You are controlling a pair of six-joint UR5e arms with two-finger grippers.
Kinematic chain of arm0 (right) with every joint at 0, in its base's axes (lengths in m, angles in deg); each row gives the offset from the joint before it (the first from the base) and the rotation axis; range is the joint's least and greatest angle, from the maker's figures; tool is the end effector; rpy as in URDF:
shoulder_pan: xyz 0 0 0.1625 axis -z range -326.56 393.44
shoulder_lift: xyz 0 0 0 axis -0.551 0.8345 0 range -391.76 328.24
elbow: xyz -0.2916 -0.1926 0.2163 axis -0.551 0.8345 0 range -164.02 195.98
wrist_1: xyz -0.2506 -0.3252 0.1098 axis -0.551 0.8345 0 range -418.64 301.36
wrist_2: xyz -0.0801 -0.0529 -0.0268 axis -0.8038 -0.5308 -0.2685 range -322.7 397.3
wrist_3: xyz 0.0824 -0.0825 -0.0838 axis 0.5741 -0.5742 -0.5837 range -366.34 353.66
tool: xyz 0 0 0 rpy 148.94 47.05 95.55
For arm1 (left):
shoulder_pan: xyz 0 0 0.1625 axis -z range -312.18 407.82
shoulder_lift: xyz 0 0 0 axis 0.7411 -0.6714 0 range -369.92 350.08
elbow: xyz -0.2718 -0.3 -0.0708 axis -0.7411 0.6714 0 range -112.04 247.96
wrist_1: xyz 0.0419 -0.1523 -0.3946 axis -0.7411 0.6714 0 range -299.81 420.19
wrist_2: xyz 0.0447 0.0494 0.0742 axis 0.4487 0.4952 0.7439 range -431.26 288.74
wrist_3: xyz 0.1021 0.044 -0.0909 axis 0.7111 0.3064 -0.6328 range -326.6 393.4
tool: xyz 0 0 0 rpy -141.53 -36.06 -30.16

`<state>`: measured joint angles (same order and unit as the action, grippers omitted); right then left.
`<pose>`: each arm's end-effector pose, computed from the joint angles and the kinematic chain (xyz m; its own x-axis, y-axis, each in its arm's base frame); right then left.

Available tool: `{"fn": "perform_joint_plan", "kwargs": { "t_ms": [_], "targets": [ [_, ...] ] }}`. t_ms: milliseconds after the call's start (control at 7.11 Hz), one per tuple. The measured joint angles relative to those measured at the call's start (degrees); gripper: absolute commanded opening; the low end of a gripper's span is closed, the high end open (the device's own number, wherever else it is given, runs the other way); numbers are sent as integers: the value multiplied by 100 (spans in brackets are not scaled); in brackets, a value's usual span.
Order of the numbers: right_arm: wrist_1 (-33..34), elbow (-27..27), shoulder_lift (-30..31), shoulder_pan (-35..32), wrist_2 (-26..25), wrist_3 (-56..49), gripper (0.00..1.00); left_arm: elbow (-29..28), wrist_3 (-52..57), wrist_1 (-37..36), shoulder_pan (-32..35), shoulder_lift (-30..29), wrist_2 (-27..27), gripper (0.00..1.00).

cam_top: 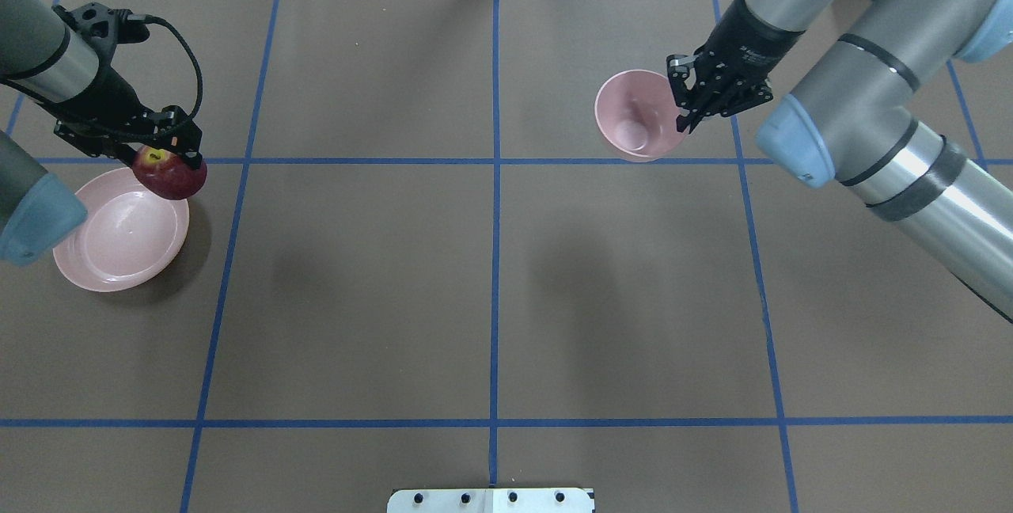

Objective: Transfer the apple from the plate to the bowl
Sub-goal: 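Lift the apple with the left gripper while the right gripper carries the bowl inward, then carry the apple toward the bowl while the right gripper releases it and withdraws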

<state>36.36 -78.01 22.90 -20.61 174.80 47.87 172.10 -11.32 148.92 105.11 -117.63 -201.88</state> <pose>-0.3811 -0.5722 0.2658 0.5703 0.1136 0.8135 0.0380 0.9857 -0.1642 0.2958 -0.5340 0.3841 0.6540 -0.0201 -0.7562 -0.0073 0.9994 -0.0328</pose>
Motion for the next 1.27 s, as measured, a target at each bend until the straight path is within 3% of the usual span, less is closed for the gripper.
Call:
{"fn": "perform_joint_plan", "kwargs": {
  "t_ms": [422,985,1126,1267],
  "targets": [
    [-1541,1187,-566,741,-724,764,0,114,-268,-415,-23,-407,-33,0],
    [-2028,1742,-983,1325,-1264,1023,0,62,-651,-493,-276,-753,-26,0],
    [-2035,1774,-1041,1375,-1280,1027,23,23,-769,-492,-372,-862,-15,0],
    [-2066,1822,-1074,1396,-1285,1033,82,3,-908,-482,-455,-946,-8,0]
  ]
}}
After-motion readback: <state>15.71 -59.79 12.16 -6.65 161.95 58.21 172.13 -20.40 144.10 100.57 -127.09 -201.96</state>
